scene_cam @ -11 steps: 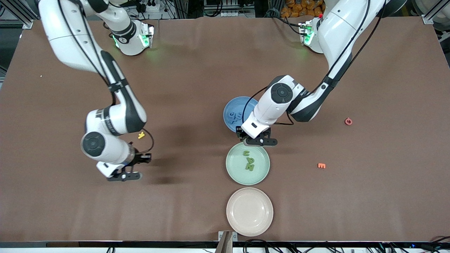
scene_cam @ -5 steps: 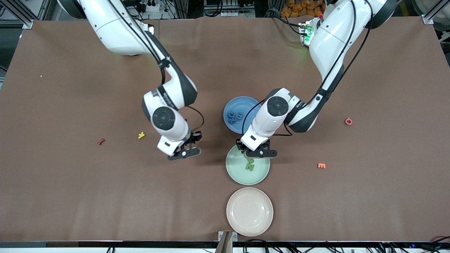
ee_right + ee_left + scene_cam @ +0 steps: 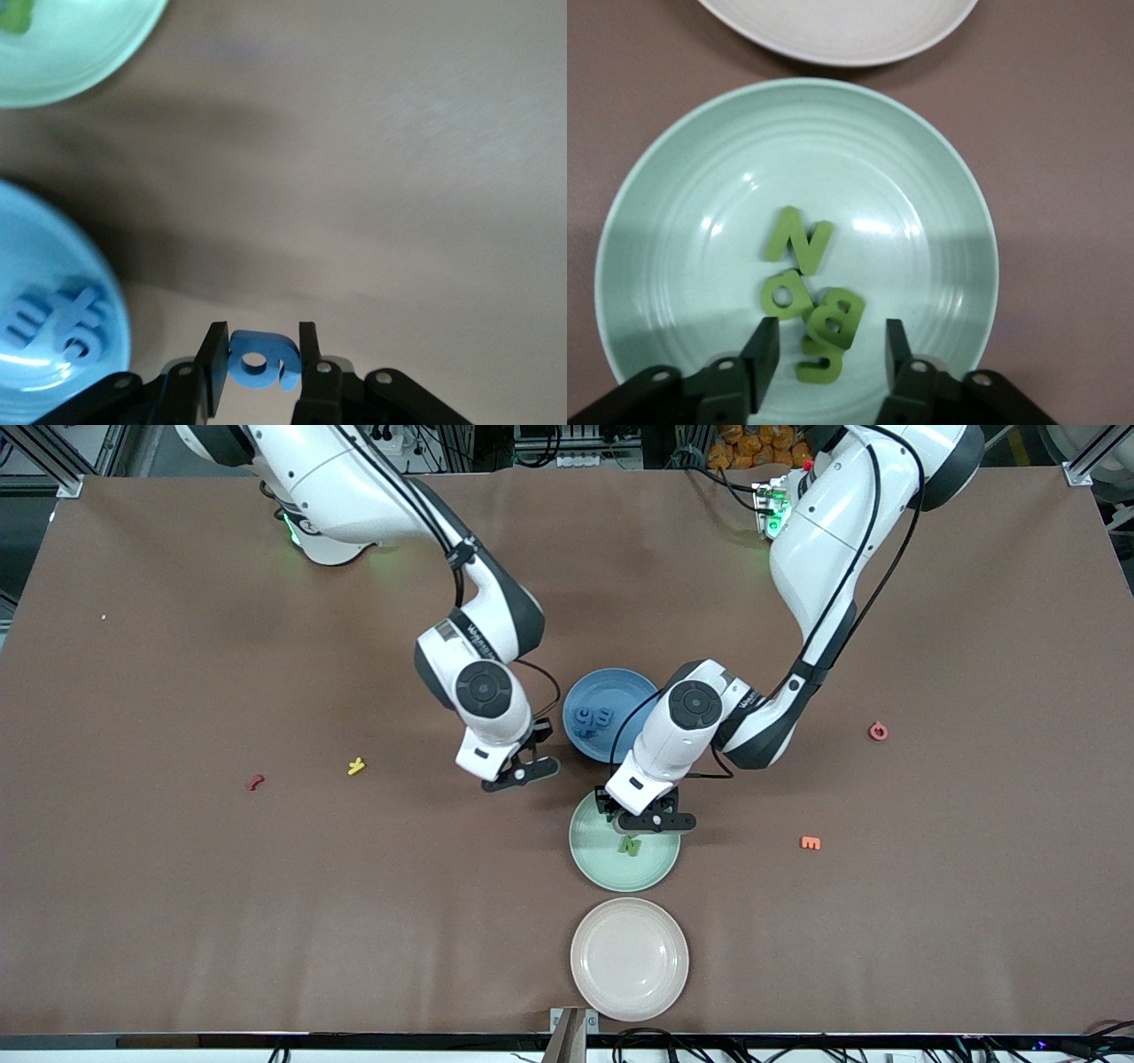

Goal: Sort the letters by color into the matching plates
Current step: 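Carry the B to the green plate while the right gripper carries 9 to blue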

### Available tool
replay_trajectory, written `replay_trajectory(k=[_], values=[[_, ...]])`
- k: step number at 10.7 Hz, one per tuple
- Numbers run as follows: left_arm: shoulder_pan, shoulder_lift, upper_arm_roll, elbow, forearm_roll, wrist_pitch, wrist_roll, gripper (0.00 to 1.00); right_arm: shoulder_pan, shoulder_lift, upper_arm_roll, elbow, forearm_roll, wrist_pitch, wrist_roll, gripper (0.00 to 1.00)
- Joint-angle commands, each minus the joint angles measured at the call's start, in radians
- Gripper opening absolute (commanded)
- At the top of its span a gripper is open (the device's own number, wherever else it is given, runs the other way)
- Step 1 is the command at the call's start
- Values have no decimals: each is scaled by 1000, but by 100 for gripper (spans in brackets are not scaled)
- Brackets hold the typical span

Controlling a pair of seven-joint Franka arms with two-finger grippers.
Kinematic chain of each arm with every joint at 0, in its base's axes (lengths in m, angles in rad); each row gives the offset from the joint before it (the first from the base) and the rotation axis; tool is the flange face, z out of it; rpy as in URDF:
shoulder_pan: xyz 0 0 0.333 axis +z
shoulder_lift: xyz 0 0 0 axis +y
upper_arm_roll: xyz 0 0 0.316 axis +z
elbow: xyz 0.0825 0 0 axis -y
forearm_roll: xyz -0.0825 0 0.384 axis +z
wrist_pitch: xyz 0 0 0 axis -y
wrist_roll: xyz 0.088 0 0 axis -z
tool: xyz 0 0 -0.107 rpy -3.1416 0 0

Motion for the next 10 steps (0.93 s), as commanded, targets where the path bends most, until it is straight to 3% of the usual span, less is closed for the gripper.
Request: replay_trajectory(k=[1,4,10], values=[[9,-21,12,20,24,0,0,100,40,11,26,-3,25,-11,57,30],[50,-100,11,19,27,-17,-2,100,49,33,82,5,25,-4,85,30],[66,-299,5,17,21,-439,6,100,92,103,86,138,77,2,102,30]])
